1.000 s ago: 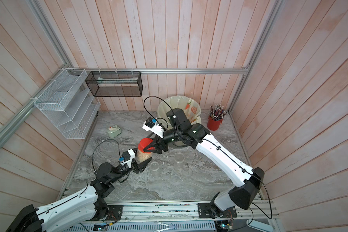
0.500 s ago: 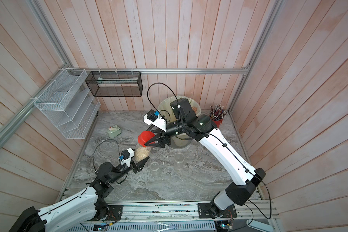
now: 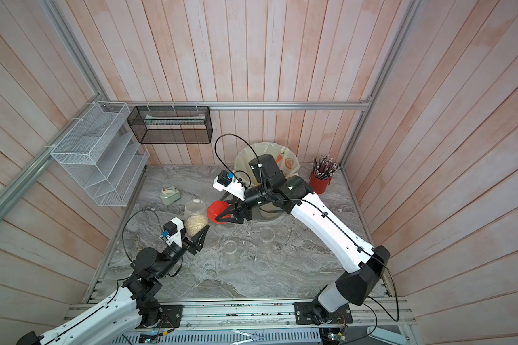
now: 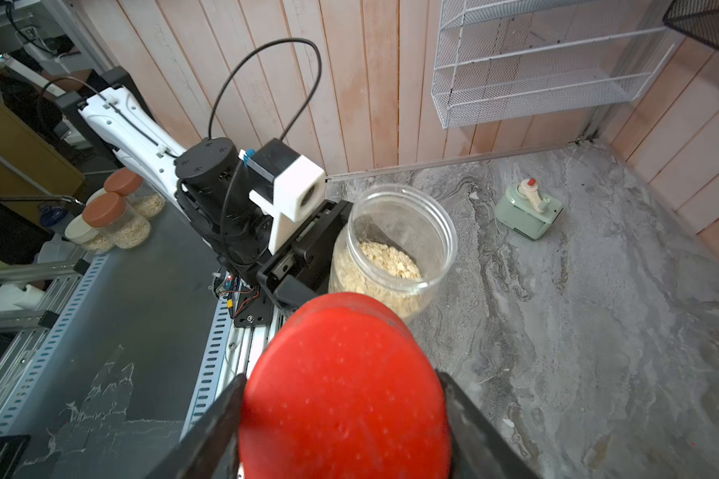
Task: Empty expired oatmeal from jars
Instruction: Place the lid at the center of the board.
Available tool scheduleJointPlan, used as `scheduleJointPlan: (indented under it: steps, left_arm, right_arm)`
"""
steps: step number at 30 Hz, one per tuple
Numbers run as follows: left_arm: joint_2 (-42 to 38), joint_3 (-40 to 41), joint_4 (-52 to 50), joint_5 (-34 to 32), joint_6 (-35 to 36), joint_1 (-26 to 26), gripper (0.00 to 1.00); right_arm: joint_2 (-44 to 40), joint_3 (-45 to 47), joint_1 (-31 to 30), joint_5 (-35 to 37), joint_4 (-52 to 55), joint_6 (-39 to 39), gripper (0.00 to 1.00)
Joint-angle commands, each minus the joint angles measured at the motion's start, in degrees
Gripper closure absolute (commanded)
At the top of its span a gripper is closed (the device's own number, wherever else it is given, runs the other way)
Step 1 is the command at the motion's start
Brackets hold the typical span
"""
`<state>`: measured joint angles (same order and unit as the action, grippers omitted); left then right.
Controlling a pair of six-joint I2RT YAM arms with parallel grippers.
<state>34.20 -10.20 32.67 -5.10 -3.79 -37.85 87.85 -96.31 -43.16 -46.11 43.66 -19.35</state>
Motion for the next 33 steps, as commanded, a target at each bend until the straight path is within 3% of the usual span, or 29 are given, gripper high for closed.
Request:
scheduleJointPlan:
  steps: [1, 8, 11, 18, 27, 33]
  left_arm:
    - [-4.7, 2.1, -2.7, -7.4, -5.3, 0.3, 1.0]
    - [-10.2, 4.5, -8.7, -15.6, -7.8, 0.3, 1.0]
    - [-11.4, 5.6, -9.7, -17.4, -9.5, 0.3, 1.0]
    - [-14.1, 6.9, -11.8, -19.6, -9.7, 0.3, 1.0]
    - [-14.9, 7.1, -12.5, -20.8, -8.6, 0.3, 1.0]
    - [-14.0, 7.7, -11.5, -21.1, -9.1, 0.3, 1.0]
  right_arm:
    - [-1.3, 4.5, 0.4, 3.5, -6.4, 4.1, 0.76]
    - [0.6, 17.1, -1.1, 14.4, -18.7, 10.3, 0.72]
    - [4.0, 17.5, -3.6, 19.7, -20.2, 10.6, 0.69]
    - [11.0, 17.5, -5.7, 24.1, -27.7, 13.1, 0.69]
    - [19.2, 16.9, -7.5, 31.5, -29.6, 13.5, 0.67]
    - [21.2, 18.2, -7.5, 33.4, -30.4, 13.3, 0.61]
